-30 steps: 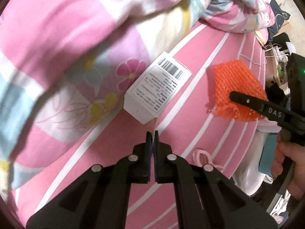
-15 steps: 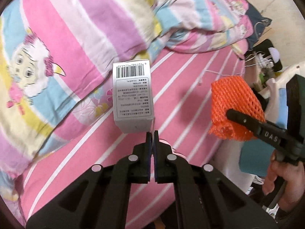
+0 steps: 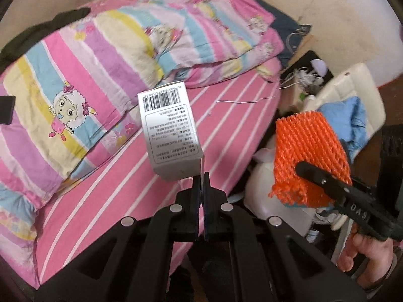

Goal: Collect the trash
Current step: 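Carry the white box and orange foam net with both tools over the bin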

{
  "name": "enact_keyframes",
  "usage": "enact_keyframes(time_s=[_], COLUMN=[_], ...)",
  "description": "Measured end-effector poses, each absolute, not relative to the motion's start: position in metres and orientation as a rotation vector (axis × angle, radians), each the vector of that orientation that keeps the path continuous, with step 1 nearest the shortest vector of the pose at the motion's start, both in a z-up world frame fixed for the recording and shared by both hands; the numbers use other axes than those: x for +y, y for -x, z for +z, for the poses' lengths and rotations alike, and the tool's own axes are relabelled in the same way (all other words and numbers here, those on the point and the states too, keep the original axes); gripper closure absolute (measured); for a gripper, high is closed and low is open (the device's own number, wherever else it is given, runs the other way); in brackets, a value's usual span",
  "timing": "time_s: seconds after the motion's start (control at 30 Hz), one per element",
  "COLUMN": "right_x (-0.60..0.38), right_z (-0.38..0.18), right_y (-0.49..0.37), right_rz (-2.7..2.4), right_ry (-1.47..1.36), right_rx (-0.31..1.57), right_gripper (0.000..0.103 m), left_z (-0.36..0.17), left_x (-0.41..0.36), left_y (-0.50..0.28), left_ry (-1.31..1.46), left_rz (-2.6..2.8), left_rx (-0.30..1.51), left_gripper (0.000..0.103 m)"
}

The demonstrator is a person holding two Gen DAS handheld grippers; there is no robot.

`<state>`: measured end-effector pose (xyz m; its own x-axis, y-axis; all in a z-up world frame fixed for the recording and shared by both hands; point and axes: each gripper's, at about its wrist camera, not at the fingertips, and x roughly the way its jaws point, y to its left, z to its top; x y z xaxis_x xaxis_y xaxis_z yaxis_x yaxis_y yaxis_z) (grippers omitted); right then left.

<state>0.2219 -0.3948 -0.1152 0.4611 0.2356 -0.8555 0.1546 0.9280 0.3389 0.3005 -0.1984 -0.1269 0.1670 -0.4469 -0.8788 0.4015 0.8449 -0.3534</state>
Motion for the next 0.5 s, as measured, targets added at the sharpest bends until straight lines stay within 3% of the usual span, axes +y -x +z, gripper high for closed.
enact_keyframes(time_s=[0.5], right_x=[-0.417], right_z=[-0.022], right_y=[-0.08], right_rz=[-0.121], right_ry=[-0.427], right_rx=[0.978], right_gripper=[0.092], left_z=[-0.055], left_x=[-0.241], left_y=[-0.203], left_ry=[0.011], left_rz=[-0.824], left_rx=[1.181], left_gripper=[0.101])
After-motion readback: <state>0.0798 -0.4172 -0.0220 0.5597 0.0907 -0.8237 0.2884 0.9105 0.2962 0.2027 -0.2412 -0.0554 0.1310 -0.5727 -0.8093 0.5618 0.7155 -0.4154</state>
